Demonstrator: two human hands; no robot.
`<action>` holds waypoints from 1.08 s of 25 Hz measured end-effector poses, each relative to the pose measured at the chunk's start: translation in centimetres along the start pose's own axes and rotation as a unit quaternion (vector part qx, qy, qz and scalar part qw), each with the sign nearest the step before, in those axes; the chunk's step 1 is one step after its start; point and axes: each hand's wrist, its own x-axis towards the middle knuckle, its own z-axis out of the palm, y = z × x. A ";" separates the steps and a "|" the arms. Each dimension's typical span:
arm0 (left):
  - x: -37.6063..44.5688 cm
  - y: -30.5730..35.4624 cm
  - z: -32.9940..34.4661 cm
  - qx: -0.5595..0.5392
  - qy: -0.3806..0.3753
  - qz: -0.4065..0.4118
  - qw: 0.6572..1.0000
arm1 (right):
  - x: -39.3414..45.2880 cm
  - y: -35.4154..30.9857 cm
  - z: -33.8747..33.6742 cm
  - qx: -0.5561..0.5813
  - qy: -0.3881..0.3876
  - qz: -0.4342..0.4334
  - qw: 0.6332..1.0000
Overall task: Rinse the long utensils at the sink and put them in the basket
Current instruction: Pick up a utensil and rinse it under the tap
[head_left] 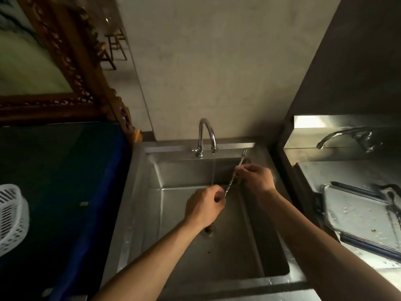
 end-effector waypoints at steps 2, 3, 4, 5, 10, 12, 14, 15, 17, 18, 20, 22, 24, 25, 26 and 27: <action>-0.1 -1.8 -0.3 0.010 -0.007 0.003 1.000 | 0.1 0.6 1.6 -0.008 -0.005 0.008 1.000; 0.1 -2.5 -0.4 0.013 -0.009 -0.001 1.000 | 0.4 1.0 2.2 -0.014 -0.007 0.014 1.000; 0.5 -3.1 -0.4 0.011 -0.011 -0.010 1.000 | 0.7 1.4 2.8 -0.016 -0.009 0.019 1.000; 0.8 -3.7 -0.3 0.007 -0.015 -0.021 1.000 | 1.1 1.9 3.3 -0.015 -0.010 0.025 1.000; 3.3 -5.8 1.7 -0.014 -0.027 -0.038 0.999 | 3.6 4.6 4.5 -0.014 -0.005 0.060 0.998; 4.7 -6.6 2.9 -0.016 -0.025 -0.040 0.999 | 5.2 5.9 4.6 -0.005 -0.009 0.074 0.997; 6.1 -7.6 4.4 -0.019 -0.030 -0.039 0.999 | 7.2 7.2 4.8 -0.003 -0.008 0.085 0.996; 6.7 -8.3 5.4 -0.021 -0.037 -0.038 0.998 | 8.1 8.2 4.9 -0.006 -0.009 0.091 0.996; 7.7 -9.6 6.8 -0.021 -0.044 -0.044 0.998 | 9.8 9.7 5.6 -0.004 -0.020 0.097 0.995; 8.0 -10.2 7.4 -0.020 -0.046 -0.053 0.997 | 10.3 10.4 6.0 -0.003 -0.025 0.099 0.995; 9.0 -11.5 8.4 -0.023 -0.044 -0.070 0.996 | 11.7 11.8 6.8 -0.001 -0.035 0.100 0.994; 9.7 -12.6 9.2 -0.028 -0.038 -0.081 0.996 | 12.9 12.6 7.4 -0.004 -0.044 0.105 0.993; 10.2 -13.5 9.7 -0.030 -0.032 -0.091 0.995 | 13.9 13.1 8.1 -0.002 -0.056 0.109 0.992; 10.5 -13.9 9.9 -0.029 -0.029 -0.096 0.995 | 14.2 13.2 8.3 -0.001 -0.059 0.109 0.992; 10.7 -14.2 10.1 -0.030 -0.027 -0.100 0.994 | 14.4 13.3 8.5 -0.001 -0.062 0.108 0.992; 10.8 -14.5 10.1 -0.033 -0.025 -0.103 0.994 | 14.5 13.3 8.7 0.000 -0.064 0.107 0.992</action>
